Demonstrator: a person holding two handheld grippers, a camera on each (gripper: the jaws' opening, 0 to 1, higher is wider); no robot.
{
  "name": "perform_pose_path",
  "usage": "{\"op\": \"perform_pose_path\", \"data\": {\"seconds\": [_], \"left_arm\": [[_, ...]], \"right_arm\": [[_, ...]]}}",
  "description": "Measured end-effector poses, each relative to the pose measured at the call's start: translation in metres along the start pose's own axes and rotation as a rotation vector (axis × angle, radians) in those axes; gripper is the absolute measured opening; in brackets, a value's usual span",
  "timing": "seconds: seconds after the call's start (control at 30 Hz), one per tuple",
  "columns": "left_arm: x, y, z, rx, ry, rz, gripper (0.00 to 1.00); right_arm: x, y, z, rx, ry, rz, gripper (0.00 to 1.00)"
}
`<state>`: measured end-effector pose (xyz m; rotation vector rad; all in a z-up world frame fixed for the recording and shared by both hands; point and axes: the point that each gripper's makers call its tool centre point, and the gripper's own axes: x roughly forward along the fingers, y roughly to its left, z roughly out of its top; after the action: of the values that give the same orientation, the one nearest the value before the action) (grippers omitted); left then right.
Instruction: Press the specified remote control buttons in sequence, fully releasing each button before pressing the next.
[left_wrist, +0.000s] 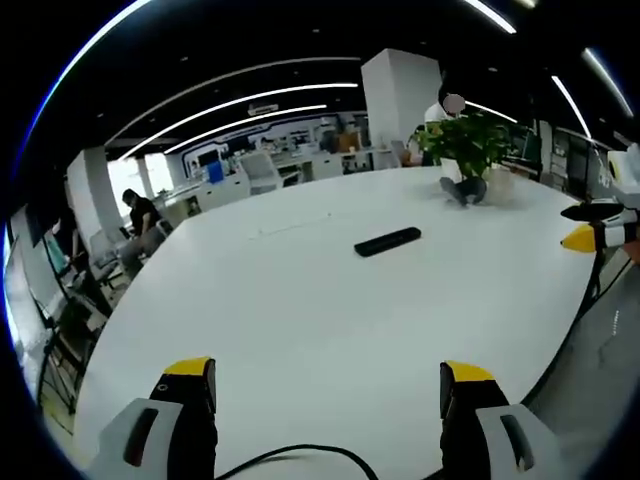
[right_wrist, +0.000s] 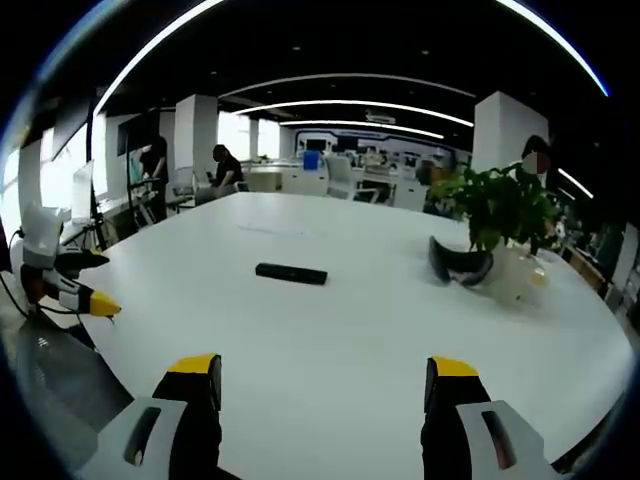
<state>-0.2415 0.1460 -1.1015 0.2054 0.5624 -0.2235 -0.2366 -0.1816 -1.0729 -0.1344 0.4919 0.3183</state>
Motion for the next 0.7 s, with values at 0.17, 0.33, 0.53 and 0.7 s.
{"op": "perform_pose_path", "data": {"seconds": [0.17, 0.33, 0.53, 0.7], "left_arm": [[0.0006, -0.0009, -0.0014, -0.001, 0.008, -0.005, 0.96], [0.0016, -0.0026, -0.0031, 0.01, 0.02, -0.011, 0.96], [0.0026, -0.0052, -0.0058, 0.023, 0.037, -0.022, 0.96], [0.0035, -0.0072, -0.008, 0.036, 0.05, -0.029, 0.96]], "right_arm": [[0.0002, 0.0008, -0.0007, -0.01, 0.005, 0.002, 0.83], [-0.0006, -0.0006, 0.0006, -0.002, -0.002, -0.002, 0.82], [-0.0001, 0.0005, 0.0002, -0.007, 0.0, 0.003, 0.82], [0.0001, 0.0004, 0.0001, -0.008, 0.001, 0.003, 0.82]]}}
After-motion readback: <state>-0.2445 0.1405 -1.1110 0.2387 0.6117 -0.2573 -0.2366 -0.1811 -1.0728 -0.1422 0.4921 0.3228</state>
